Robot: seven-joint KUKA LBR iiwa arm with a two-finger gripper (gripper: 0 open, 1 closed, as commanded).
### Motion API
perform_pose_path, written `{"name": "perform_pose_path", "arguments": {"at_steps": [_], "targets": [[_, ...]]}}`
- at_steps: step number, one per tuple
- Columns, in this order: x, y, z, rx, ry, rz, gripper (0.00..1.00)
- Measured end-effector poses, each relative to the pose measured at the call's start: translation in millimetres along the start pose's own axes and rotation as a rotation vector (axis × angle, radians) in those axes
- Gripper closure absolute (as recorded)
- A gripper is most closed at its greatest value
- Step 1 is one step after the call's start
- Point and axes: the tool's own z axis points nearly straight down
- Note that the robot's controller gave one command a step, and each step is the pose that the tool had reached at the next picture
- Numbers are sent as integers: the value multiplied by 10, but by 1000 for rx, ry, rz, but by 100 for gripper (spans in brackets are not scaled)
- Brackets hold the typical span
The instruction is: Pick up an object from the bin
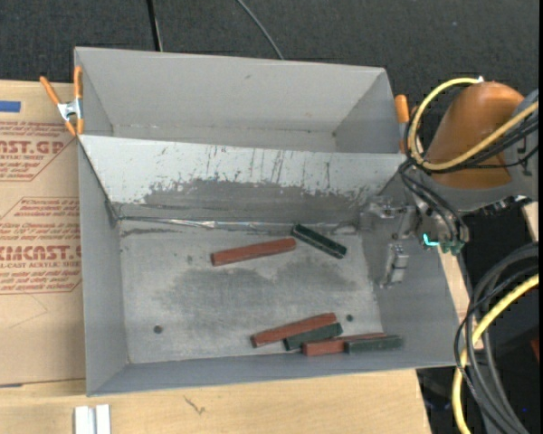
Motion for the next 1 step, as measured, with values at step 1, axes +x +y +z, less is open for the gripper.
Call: {"name": "perform_pose_path", "arguments": {"at_steps": [1], "targets": [[-21,6,-42,2,-7,-2,100]]}}
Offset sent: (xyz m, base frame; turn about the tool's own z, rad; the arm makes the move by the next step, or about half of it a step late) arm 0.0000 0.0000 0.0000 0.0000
